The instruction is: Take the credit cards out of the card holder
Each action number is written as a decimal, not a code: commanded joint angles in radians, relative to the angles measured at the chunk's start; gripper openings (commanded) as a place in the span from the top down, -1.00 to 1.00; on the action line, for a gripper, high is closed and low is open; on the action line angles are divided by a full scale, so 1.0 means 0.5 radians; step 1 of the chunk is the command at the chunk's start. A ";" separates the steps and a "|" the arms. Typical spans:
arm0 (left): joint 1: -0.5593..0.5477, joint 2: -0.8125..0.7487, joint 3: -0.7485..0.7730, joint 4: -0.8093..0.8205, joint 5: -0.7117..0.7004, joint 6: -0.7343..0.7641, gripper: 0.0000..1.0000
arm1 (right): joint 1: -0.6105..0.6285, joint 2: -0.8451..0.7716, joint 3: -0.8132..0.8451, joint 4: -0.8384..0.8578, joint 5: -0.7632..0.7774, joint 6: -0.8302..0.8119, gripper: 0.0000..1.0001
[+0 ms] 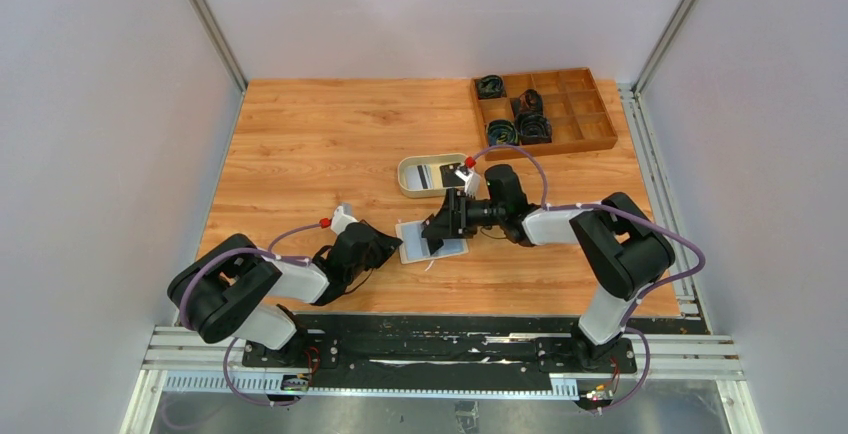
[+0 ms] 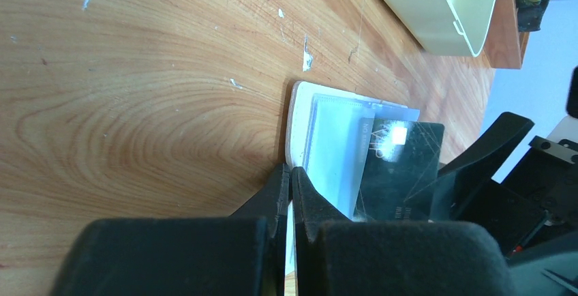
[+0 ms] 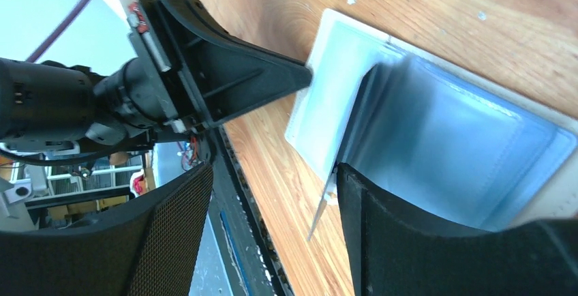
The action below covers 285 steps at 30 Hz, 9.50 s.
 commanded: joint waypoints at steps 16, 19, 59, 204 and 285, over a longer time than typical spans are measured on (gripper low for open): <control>0.003 0.019 0.013 -0.130 -0.007 0.069 1.00 | -0.035 -0.092 0.058 -0.656 0.266 -0.430 0.45; 0.003 0.013 0.011 -0.130 -0.007 0.069 1.00 | -0.038 -0.097 0.065 -0.695 0.282 -0.451 0.87; 0.033 -0.209 0.094 -0.408 -0.042 0.280 1.00 | -0.345 0.313 1.333 -1.535 0.672 -0.712 1.00; 0.080 0.187 0.488 -1.020 0.085 0.585 1.00 | 0.246 -0.127 0.004 -0.530 0.838 -0.077 -0.54; 0.083 0.212 0.459 -0.956 0.131 0.578 1.00 | -0.167 -0.640 -0.058 -1.294 0.836 -0.488 1.00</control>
